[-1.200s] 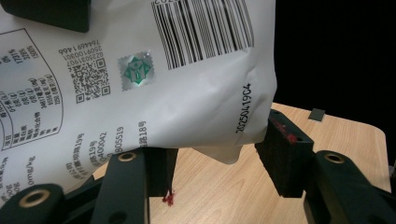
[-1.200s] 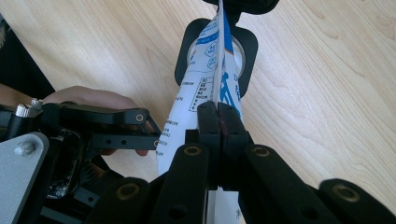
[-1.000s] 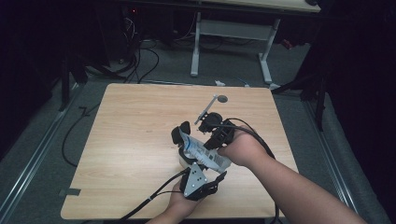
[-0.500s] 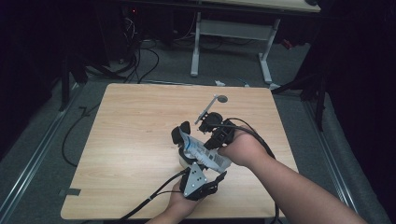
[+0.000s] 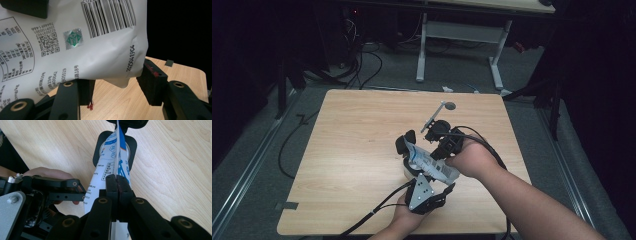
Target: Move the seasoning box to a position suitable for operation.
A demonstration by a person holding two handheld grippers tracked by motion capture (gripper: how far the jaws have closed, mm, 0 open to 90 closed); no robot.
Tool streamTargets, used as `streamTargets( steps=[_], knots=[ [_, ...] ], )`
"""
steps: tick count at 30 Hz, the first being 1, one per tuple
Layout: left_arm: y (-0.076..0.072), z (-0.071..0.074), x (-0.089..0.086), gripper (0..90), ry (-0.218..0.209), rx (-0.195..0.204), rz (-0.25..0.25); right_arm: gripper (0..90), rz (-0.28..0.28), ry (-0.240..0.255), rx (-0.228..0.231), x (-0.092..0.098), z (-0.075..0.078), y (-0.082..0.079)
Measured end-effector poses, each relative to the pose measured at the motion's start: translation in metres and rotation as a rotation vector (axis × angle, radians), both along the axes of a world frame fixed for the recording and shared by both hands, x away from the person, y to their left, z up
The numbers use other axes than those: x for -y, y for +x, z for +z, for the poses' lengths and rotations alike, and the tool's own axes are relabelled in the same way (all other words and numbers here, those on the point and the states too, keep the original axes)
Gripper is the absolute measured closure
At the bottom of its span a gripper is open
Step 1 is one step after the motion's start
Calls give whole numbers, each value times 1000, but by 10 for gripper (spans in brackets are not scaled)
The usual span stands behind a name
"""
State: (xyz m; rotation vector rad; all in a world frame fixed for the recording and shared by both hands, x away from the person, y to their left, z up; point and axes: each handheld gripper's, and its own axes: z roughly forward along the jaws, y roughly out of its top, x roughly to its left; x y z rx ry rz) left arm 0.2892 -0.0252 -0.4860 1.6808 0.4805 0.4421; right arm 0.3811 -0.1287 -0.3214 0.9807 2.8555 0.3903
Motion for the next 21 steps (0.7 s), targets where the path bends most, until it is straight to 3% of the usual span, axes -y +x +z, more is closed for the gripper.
streamTargets(
  steps=[21],
  knots=[
    [1,-1,1,505,3,-6,0,900,3,-3,-1,-1,-3,1]
  ],
)
